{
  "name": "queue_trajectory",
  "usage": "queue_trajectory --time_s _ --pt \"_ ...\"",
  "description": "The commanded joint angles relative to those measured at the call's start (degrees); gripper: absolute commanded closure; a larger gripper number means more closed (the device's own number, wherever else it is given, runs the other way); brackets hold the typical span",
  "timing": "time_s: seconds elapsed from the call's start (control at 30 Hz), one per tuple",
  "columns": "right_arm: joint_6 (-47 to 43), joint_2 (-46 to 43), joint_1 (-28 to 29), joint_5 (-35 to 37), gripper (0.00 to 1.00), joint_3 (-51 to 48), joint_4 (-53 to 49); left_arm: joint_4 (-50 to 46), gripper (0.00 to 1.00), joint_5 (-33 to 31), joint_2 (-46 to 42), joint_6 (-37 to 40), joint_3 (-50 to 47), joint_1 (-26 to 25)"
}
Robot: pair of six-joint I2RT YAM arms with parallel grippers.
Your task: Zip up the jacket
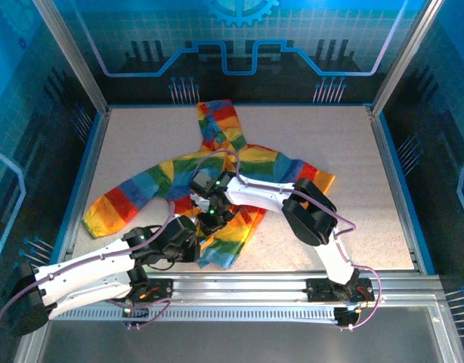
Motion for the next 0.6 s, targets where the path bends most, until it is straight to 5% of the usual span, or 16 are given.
queue_trajectory --time_s 0.0,0.23,0.57 --pt "0.82 -1.1 0.21 1.25 0.91 0.05 -1.69 -0.37 1.0 -0.19 -0.67 0.35 -0.94 0.28" --pt "1.56 -3.6 -0.31 4.42 1.0 -1.58 -0.28 -1.01 1.0 0.01 -1.25 -0.21 -1.3 0.29" --pt "-3.12 -11.91 -2.15 5.8 1.0 -8.86 13.32 -5.62 1.0 0.63 -10.11 -5.74 -2.42 0.28"
